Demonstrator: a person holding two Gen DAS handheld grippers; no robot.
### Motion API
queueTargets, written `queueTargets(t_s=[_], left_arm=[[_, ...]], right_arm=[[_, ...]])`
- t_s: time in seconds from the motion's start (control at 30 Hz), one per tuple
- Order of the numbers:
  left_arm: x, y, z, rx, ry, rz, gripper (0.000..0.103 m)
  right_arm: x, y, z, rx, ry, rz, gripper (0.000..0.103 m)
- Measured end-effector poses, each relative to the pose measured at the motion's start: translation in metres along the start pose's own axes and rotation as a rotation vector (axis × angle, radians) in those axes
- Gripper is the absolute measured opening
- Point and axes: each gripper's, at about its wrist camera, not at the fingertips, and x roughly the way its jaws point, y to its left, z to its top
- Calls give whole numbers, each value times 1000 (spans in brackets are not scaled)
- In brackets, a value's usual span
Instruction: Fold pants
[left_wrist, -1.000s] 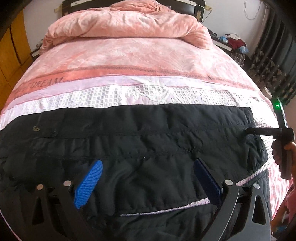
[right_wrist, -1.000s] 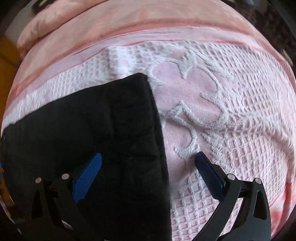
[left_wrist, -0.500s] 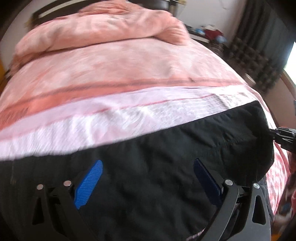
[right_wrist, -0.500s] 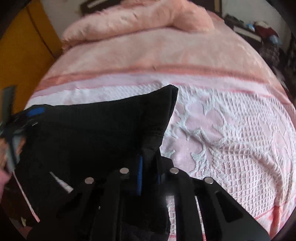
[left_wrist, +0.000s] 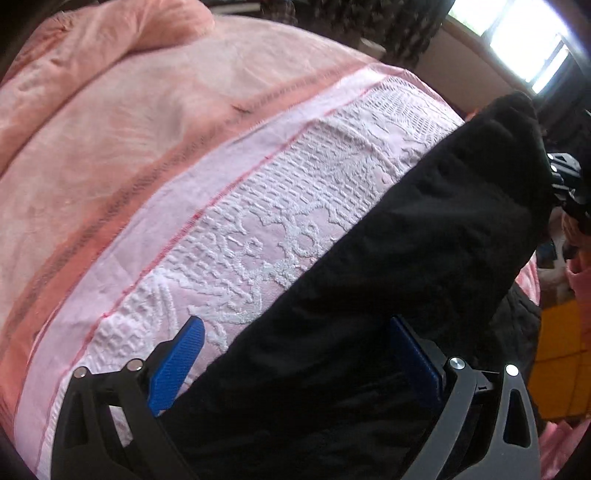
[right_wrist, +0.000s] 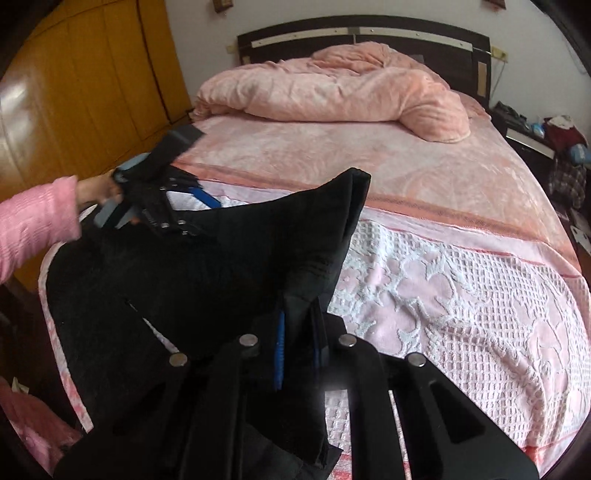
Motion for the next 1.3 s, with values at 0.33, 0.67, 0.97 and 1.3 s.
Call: queueTargets(t_s=[0.33, 0.67, 0.97, 1.3], left_arm=[[-4, 1, -14, 36, 63, -27, 22], [-90, -73, -62, 38, -277, 403, 7], [-82, -214, -158, 114, -324, 629, 7], [-34, -304, -242, 118, -256, 464, 7]], right_arm=[[-4, -1, -3, 25, -24, 5, 10], [-10, 1, -1, 109, -117, -55, 10], [-21, 15, -72, 210, -103, -31, 10], [-33, 38, -119, 218, -77, -58, 12]])
